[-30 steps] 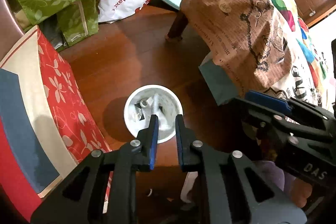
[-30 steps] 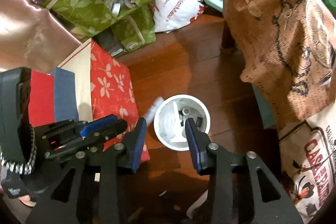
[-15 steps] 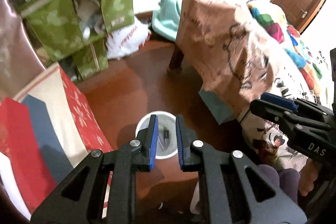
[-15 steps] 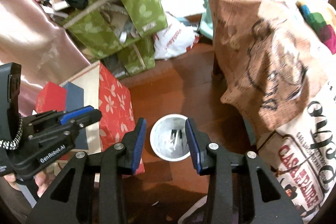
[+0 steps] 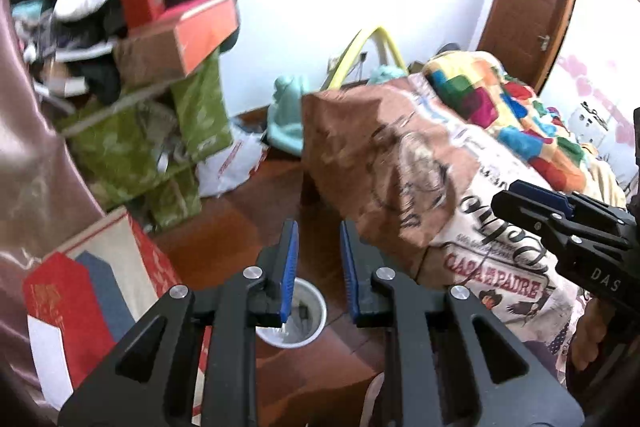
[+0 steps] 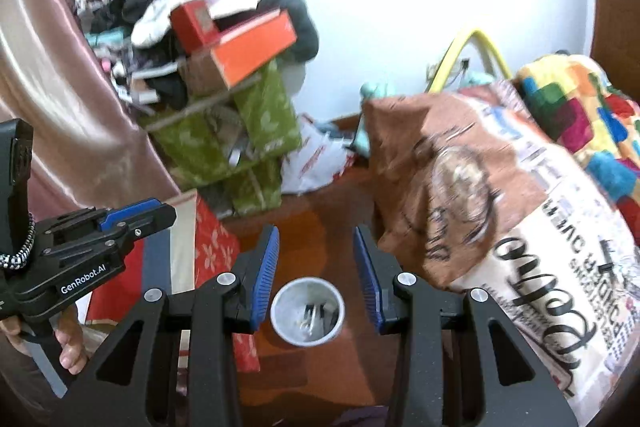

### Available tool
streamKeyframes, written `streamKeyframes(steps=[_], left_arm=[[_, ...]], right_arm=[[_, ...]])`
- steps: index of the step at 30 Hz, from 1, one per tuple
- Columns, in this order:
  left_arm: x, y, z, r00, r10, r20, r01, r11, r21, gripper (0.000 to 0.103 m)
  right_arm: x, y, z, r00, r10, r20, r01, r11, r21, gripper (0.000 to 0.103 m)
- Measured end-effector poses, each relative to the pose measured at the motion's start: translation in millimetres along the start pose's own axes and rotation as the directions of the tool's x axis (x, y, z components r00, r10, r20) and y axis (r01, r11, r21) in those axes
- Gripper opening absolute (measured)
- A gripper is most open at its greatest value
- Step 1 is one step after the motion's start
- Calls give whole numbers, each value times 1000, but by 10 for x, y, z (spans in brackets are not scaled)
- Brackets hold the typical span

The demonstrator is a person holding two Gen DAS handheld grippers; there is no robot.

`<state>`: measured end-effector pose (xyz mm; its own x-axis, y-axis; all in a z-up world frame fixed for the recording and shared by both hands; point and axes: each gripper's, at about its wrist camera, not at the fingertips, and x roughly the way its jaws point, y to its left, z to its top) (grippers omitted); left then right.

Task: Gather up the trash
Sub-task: 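Move both open tools back over the items on the bed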

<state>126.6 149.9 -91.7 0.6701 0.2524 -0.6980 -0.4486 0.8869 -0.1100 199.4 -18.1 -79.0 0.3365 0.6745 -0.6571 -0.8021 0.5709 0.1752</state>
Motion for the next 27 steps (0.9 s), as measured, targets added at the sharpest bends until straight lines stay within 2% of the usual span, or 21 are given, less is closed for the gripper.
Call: streamKeyframes(steps=[2,8,13,22,25,27], left_arm=[[-88,-171,42,1000,-17,23,16,1000,21,27],[-246,-749,154,995,-78,67,71,993,96,34],[-237,-1294,214,987,-143,74,130,978,162,36],[35,-2246,254,966,-260,10,249,938,242,36],[185,-2583,255,958,-285,-27,282,921,269,36],[304,-2821,238,950,-305,-60,309,905,291,41]], right_arm=[[-195,-87,11,999,-27,39,27,1000,-2,35],[-668,-430,-9,987,-102,121,101,995,17,35],[-960,-769,-104,970,-188,151,185,982,36,35],[-1386,-1509,-364,935,-325,142,307,942,138,37],[-1517,-1784,-468,921,-366,133,339,922,186,46],[-1596,-2005,-550,911,-394,122,362,905,225,54]])
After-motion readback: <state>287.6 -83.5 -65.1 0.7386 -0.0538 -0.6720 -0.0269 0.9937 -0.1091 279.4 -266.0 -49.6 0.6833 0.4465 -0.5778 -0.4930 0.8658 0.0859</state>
